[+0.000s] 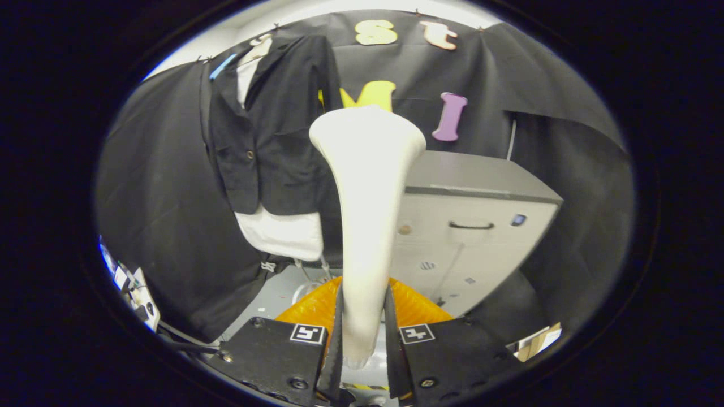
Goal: Iron the clothes twice with a garment steamer, once on the left side and once on the right side.
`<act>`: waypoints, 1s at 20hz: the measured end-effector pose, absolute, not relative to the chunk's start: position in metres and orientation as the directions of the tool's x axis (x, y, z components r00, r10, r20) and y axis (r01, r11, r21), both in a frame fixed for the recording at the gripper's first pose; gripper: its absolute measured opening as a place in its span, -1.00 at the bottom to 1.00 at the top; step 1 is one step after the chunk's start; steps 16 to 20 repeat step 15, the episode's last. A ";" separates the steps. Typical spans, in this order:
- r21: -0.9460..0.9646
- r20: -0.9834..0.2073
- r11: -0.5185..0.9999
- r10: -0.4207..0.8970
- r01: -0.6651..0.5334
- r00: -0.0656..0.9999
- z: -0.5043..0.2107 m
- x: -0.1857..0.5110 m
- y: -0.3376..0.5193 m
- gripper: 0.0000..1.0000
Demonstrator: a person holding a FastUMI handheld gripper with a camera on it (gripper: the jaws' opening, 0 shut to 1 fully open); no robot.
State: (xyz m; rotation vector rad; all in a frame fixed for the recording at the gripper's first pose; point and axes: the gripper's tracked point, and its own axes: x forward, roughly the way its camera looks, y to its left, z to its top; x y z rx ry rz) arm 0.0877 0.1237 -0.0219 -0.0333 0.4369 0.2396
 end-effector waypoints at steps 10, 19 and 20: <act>0.096 -0.423 0.989 0.145 -0.115 0.895 -0.070 -0.002 -0.027 -0.31; 0.120 -0.418 0.990 0.119 -0.075 0.900 -0.075 -0.025 -0.043 -0.31; 0.120 -0.418 0.990 0.119 -0.075 0.900 -0.075 -0.025 -0.043 -0.31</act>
